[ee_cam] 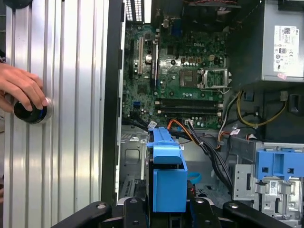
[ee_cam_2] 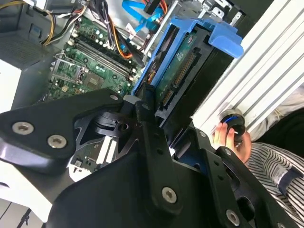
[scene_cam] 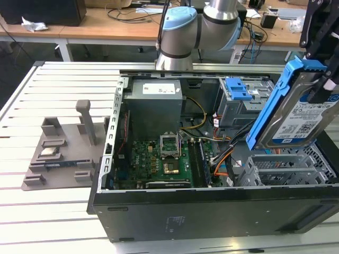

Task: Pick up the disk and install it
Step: 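Pick up the disk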

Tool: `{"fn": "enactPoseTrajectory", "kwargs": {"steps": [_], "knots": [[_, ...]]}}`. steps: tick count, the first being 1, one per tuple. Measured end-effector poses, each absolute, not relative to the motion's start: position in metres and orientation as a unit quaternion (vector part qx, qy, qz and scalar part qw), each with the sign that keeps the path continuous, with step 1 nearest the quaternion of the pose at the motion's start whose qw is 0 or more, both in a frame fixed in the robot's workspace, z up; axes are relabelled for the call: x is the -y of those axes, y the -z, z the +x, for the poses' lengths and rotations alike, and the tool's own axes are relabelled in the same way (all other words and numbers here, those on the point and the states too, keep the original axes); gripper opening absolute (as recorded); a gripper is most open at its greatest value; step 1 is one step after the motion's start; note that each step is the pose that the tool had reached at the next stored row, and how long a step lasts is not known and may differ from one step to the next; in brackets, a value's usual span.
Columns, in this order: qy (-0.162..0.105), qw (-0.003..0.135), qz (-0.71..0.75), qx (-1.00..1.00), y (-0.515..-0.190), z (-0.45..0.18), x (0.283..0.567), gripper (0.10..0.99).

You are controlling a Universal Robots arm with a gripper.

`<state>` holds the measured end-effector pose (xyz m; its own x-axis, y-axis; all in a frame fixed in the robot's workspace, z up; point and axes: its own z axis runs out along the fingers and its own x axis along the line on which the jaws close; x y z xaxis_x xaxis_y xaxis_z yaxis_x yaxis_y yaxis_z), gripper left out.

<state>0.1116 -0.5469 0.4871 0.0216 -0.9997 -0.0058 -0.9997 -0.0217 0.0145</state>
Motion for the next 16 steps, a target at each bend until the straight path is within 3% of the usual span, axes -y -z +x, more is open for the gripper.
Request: {"fn": "enactPoseTrajectory", "kwargs": {"steps": [16], "knots": [[0.009, 0.005, 0.714, 0.700, -0.478, 0.134, 0.547, 0.365]]}}
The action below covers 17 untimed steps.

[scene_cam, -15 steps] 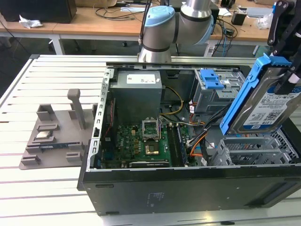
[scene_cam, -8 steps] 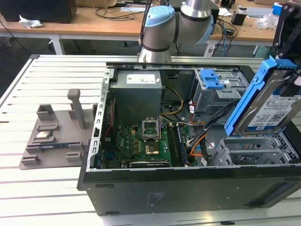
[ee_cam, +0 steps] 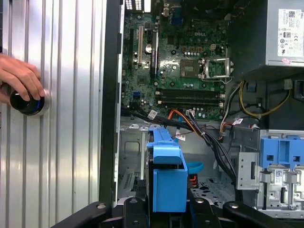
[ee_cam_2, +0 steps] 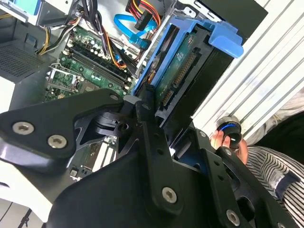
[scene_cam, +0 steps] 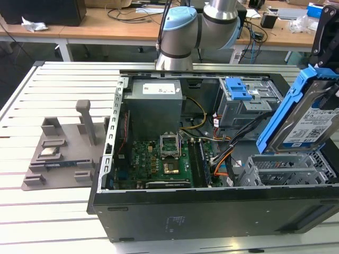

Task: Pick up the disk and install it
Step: 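Pick up the disk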

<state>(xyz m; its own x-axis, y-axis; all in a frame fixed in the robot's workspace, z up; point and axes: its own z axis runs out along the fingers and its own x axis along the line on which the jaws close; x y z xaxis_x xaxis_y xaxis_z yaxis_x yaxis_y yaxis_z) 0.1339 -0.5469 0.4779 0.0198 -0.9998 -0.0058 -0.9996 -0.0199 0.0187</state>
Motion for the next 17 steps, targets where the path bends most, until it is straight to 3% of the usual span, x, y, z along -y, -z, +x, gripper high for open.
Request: {"fn": "enactPoseTrajectory", "kwargs": {"steps": [17], "knots": [[0.009, 0.005, 0.714, 0.700, -0.4704, 0.1407, 0.5469, 0.365]]}}
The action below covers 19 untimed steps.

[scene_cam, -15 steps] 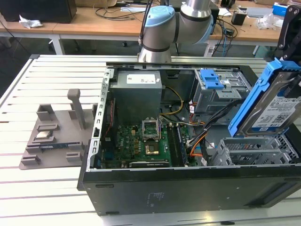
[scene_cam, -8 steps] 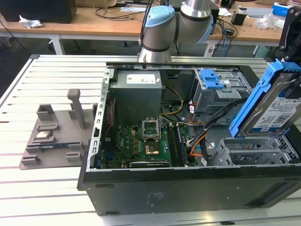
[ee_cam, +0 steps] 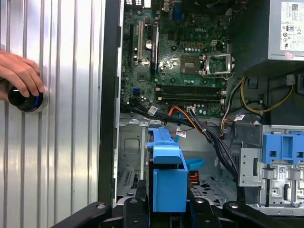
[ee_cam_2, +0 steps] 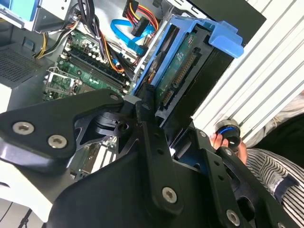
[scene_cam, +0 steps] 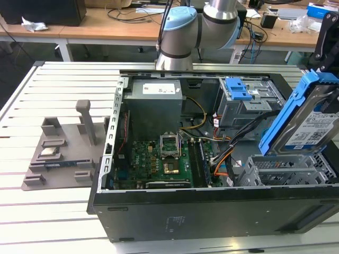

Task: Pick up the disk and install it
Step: 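Pick up the disk, then insert the disk into the insertion slot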

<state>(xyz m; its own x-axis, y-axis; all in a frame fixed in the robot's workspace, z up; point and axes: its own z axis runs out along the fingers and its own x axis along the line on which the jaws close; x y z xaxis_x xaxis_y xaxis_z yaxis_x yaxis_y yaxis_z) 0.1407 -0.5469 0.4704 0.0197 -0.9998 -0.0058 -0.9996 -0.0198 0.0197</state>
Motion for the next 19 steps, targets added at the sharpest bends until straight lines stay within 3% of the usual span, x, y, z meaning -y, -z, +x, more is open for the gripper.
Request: {"fn": "enactPoseTrajectory", "kwargs": {"steps": [19], "knots": [[0.009, 0.005, 0.714, 0.700, -0.455, 0.140, 0.556, 0.365]]}}
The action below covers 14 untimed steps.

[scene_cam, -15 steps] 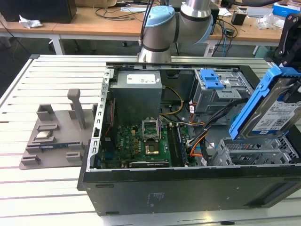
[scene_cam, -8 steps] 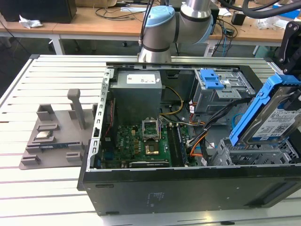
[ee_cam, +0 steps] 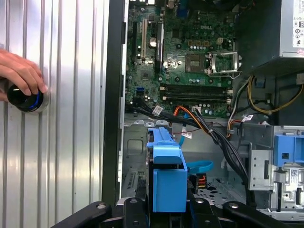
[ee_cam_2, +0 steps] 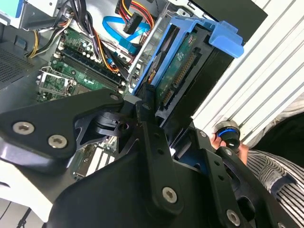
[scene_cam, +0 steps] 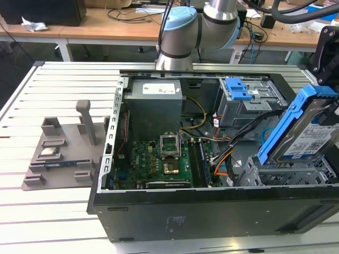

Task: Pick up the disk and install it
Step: 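Insert the disk into the insertion slot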

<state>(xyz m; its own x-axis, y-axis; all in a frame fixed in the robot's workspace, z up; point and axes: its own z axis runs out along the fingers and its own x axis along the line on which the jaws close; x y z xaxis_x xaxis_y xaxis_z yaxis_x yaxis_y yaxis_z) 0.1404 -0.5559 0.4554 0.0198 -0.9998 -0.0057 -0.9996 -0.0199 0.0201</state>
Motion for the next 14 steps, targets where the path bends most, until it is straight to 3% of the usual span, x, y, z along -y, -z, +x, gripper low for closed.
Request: {"fn": "enactPoseTrajectory", "kwargs": {"steps": [14], "knots": [[0.009, 0.005, 0.714, 0.700, -0.431, 0.140, 0.553, 0.365]]}}
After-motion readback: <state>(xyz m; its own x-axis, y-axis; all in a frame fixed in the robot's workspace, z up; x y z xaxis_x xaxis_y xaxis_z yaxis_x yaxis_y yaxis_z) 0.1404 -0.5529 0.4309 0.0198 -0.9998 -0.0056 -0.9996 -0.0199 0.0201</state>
